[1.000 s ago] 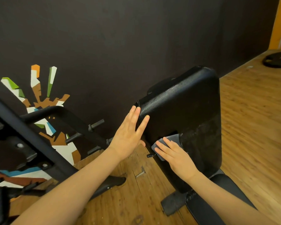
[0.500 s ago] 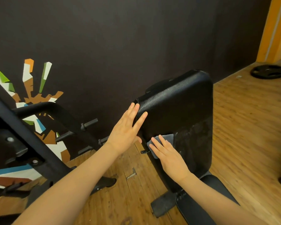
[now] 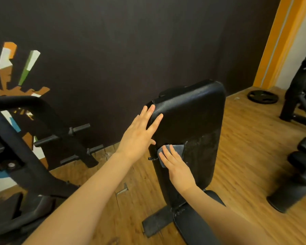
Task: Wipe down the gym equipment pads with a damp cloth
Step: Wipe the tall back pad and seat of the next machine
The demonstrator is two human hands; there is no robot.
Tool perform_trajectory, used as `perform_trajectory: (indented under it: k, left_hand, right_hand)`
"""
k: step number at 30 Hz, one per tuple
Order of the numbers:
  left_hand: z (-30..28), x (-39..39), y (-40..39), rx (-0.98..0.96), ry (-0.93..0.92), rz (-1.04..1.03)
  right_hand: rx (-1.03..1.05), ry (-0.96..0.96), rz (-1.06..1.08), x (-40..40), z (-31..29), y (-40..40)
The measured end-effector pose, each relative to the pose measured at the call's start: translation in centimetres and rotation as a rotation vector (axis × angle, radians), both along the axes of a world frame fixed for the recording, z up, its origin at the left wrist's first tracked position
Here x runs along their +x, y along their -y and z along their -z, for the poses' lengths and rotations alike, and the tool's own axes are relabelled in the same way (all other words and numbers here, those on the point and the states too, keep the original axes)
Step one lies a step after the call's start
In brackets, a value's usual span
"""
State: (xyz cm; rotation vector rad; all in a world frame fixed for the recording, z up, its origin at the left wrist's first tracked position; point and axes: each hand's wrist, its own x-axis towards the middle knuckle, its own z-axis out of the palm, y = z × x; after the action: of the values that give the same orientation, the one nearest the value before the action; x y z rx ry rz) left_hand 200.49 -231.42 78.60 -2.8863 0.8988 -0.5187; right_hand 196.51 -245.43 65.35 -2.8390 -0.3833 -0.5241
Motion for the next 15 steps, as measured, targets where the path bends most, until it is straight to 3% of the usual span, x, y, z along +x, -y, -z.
perform_trajectory:
  k: [7,15]
  left_hand:
    - [1.9,-0.4,0.4,-0.16,0.038,-0.009]
    - [2.8,0.2,0.2,-0.275,0.11,-0.011]
  right_hand:
    - [-0.098,0.055,-0.046,0.3,1.9,0.9]
    - [-0.303,0.262,-0.413,2.6,-1.2,4.1]
